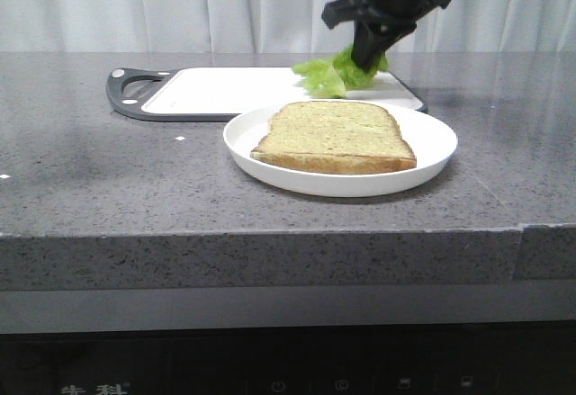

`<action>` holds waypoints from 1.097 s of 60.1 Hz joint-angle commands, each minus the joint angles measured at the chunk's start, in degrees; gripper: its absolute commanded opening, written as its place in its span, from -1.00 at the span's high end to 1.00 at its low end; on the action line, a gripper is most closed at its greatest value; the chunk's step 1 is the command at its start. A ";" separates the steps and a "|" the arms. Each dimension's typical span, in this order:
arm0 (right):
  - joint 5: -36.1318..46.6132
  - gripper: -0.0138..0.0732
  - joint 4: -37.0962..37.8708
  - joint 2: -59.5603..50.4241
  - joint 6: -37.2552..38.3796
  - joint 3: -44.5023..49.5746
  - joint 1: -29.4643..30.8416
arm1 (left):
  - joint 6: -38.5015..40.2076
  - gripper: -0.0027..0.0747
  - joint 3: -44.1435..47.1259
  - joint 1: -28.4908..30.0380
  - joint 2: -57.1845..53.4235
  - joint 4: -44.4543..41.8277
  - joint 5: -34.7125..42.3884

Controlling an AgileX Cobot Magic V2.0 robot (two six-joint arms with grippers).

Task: Left arm grabs bread, right arm adds lettuce
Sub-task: 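Grasp the green lettuce leaf on the cutting board with the right gripper, then lay the lettuce on the bottom slice and open the right gripper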

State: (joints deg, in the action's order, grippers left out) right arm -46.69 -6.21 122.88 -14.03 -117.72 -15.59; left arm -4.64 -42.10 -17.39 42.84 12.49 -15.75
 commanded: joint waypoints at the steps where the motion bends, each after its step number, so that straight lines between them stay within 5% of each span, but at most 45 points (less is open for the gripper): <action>1: 2.77 0.56 -1.41 -7.64 -0.44 -1.62 0.02 | 0.11 0.99 -1.73 0.15 -0.47 0.96 4.55; 15: 4.22 0.56 -4.14 -18.64 -0.80 8.07 -0.87 | 0.11 0.99 -1.73 0.15 -0.47 1.08 4.55; 39: 21.49 0.56 -10.96 -41.10 -0.80 50.11 -9.07 | 0.11 0.99 -1.73 0.15 -0.47 1.08 4.55; 53: 24.88 0.54 -11.69 -40.11 -0.80 55.61 -9.87 | 0.11 0.99 -1.73 0.15 -0.47 1.08 3.86; 66: 25.01 0.00 -11.69 -39.96 -0.80 55.61 -9.87 | 0.11 0.99 -1.73 0.15 -0.47 1.08 2.99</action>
State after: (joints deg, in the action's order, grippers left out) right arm -25.49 -16.95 85.23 -14.43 -60.73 -25.56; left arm -4.64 -42.10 -17.39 42.84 12.69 -16.68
